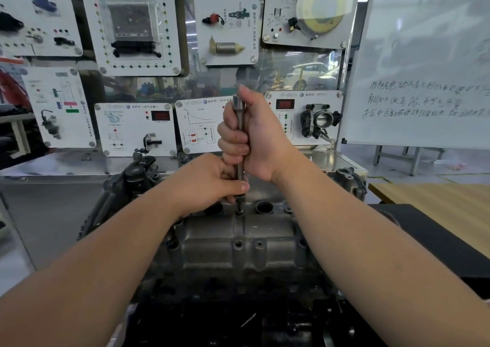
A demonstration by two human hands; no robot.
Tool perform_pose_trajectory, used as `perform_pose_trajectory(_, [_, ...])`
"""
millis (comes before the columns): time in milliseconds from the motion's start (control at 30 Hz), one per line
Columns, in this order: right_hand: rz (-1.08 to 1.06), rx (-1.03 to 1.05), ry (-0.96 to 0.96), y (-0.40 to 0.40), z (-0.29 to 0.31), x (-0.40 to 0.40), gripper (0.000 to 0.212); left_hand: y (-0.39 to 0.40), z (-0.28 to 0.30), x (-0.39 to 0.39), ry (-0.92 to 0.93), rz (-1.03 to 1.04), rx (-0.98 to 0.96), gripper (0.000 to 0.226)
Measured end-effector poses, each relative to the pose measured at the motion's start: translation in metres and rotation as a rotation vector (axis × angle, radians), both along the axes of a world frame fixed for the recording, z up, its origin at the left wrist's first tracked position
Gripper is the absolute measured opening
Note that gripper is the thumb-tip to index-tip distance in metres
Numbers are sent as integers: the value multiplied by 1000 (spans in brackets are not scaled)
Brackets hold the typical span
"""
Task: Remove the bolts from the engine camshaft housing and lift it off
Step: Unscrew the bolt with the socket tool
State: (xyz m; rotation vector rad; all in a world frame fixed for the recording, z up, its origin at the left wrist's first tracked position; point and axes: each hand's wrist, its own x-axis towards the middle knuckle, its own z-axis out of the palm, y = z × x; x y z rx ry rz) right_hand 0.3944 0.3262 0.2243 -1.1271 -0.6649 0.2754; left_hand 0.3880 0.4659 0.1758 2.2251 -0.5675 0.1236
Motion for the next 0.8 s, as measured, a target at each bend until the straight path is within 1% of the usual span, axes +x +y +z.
perform_pose_trajectory(100, [-151,7,-45,1,-7,-1,51,-3,1,0,-13,32,17,24])
perform_pose_trajectory(233, [-446,47,-249,-1,-14,-2,25,-7,2,-1,-13,32,28,15])
perform_pose_trajectory(300, [-495,110,-288,-4,-13,-3,15,-9,3,-3,-35,35,61,15])
perform_pose_trajectory(333, [-489,127,-288,-4,-13,-4,14,-10,3,-3,-45,40,76,17])
perform_pose_trajectory(433, [-478,117,-265,3,-11,-8,28,-11,5,-5,-67,44,132,23])
perform_pose_trajectory(500, [-581,55,-294,13,-9,-10,37,-11,6,-6,-82,41,162,24])
perform_pose_trajectory(567, [-691,-23,-339,21,-5,-12,45,-10,5,-7,-80,36,161,18])
perform_pose_trajectory(600, [-704,-45,-331,23,-2,-12,48,-10,4,-6,-70,39,154,16])
perform_pose_trajectory(700, [-603,-42,-215,24,4,-11,47,-8,3,-4,-61,71,153,21])
perform_pose_trajectory(800, [-477,-42,-135,21,6,-10,44,-7,2,-3,-68,80,141,20])
